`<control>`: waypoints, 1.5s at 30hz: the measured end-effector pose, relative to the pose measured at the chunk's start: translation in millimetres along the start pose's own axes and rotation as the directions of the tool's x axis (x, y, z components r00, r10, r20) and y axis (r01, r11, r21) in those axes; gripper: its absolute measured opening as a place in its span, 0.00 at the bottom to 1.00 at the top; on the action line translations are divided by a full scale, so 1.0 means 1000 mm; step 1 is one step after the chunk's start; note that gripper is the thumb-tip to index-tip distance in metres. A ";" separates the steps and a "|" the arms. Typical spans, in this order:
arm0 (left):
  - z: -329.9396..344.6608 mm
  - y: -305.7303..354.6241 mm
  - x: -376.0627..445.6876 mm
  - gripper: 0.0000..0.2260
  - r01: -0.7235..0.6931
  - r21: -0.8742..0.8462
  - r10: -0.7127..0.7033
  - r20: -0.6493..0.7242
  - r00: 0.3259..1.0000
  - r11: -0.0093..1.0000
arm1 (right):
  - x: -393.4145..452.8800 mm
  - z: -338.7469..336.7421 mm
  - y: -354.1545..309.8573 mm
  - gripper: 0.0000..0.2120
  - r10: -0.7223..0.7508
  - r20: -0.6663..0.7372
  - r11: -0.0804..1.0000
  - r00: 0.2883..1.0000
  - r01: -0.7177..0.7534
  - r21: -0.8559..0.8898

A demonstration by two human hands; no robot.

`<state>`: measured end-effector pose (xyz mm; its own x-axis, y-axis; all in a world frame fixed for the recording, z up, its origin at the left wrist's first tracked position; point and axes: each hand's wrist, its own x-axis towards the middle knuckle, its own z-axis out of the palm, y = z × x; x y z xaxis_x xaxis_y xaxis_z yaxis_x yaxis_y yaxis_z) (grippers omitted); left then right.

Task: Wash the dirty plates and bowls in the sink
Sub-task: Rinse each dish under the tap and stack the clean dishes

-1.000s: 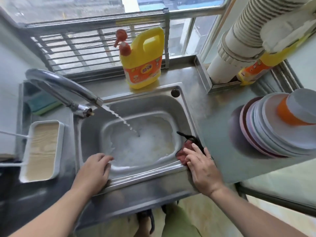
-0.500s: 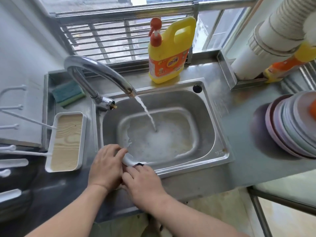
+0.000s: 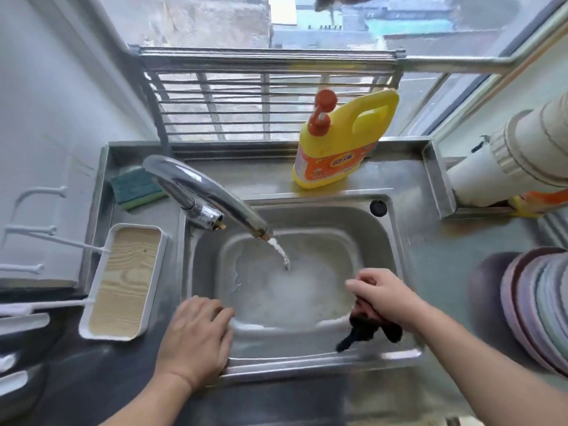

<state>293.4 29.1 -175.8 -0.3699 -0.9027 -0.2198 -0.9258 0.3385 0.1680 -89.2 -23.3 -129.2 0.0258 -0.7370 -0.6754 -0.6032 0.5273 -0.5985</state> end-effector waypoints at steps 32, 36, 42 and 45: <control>0.006 -0.004 0.007 0.17 0.001 -0.079 -0.004 -0.030 1.000 0.997 | 0.174 0.079 -0.230 0.09 -0.801 0.522 -0.152 0.292 0.745 -0.649; 0.008 -0.005 0.007 0.17 -0.001 -0.097 -0.002 -0.031 1.000 0.995 | 0.182 0.093 -0.225 0.09 -0.892 0.452 -0.288 0.019 0.745 -0.601; 0.012 -0.007 0.006 0.16 0.002 -0.120 -0.010 -0.062 0.998 0.993 | 0.182 0.092 -0.235 0.12 -0.854 0.469 -0.464 -0.224 0.735 -0.494; 0.012 -0.006 0.006 0.17 0.007 -0.104 -0.011 -0.038 0.999 0.995 | 0.179 0.092 -0.238 0.12 -0.850 0.457 -0.465 -0.262 0.781 -0.417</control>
<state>295.7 24.7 -189.6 -0.3560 -0.9160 -0.1848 -0.9154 0.3022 0.2658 132.6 -241.8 -146.9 0.8703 -0.0614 0.4887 -0.0318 -0.9971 -0.0688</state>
